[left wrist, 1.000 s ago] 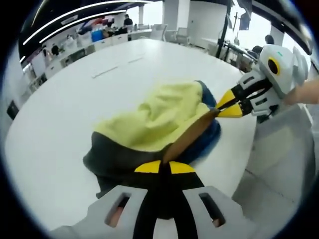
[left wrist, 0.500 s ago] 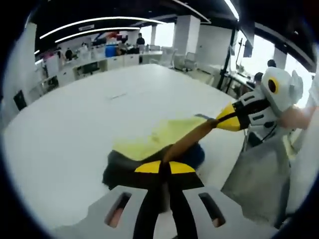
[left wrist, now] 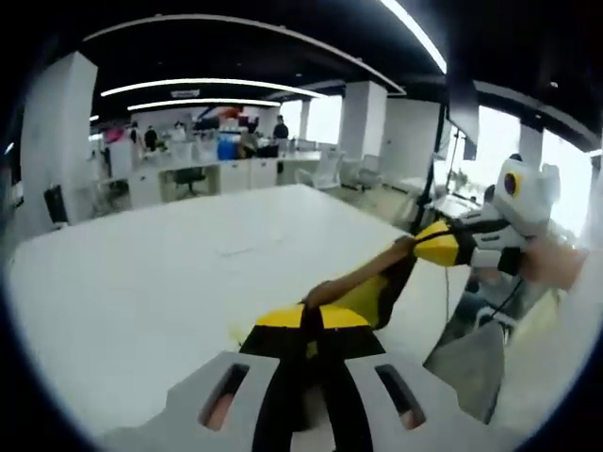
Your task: Fold the garment on the visible template until the final outline fits inside the template.
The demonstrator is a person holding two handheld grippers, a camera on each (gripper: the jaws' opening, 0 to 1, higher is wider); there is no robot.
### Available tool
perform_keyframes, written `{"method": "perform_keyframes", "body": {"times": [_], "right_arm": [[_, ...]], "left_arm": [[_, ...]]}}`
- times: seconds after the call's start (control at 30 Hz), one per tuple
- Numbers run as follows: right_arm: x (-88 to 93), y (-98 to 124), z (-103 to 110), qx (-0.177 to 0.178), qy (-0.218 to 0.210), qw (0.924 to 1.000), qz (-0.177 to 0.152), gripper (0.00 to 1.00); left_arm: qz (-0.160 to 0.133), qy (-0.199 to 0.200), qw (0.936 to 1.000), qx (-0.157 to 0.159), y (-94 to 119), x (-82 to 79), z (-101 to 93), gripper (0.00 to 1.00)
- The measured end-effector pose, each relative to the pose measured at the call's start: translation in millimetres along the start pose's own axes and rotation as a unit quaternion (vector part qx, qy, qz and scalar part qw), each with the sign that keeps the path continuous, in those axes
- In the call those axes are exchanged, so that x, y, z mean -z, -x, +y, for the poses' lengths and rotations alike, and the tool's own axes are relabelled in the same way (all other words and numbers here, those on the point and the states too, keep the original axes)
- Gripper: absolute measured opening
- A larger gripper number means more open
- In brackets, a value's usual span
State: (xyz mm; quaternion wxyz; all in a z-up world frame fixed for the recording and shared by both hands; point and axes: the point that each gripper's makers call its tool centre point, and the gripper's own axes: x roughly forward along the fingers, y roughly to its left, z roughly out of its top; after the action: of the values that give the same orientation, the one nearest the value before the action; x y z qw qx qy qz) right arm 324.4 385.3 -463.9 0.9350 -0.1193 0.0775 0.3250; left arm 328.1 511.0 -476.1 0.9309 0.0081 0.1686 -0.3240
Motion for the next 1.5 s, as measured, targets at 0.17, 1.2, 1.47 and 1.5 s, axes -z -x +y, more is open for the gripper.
{"method": "perform_keyframes", "body": {"times": [0.17,1.2,1.47,1.5], "right_arm": [[-46.5,16,-2,0.013,0.023,0.9985,-0.048,0.04],[-276.4,117,-12,0.051,0.121,0.9448,-0.300,0.03],[-261.4,112,-13,0.045,0.122,0.9504,-0.282,0.03],[-260.7,112,-13,0.045,0.122,0.9506,-0.282,0.03]], "left_arm": [[-0.049,-0.018,0.9986,-0.011,21,-45.0,-6.6,0.00],[-0.274,-0.157,0.9478,-0.046,141,-272.6,-61.8,0.00],[-0.269,-0.153,0.9495,-0.051,137,-264.1,-59.3,0.00],[-0.268,-0.152,0.9500,-0.050,137,-263.0,-59.3,0.00]]}}
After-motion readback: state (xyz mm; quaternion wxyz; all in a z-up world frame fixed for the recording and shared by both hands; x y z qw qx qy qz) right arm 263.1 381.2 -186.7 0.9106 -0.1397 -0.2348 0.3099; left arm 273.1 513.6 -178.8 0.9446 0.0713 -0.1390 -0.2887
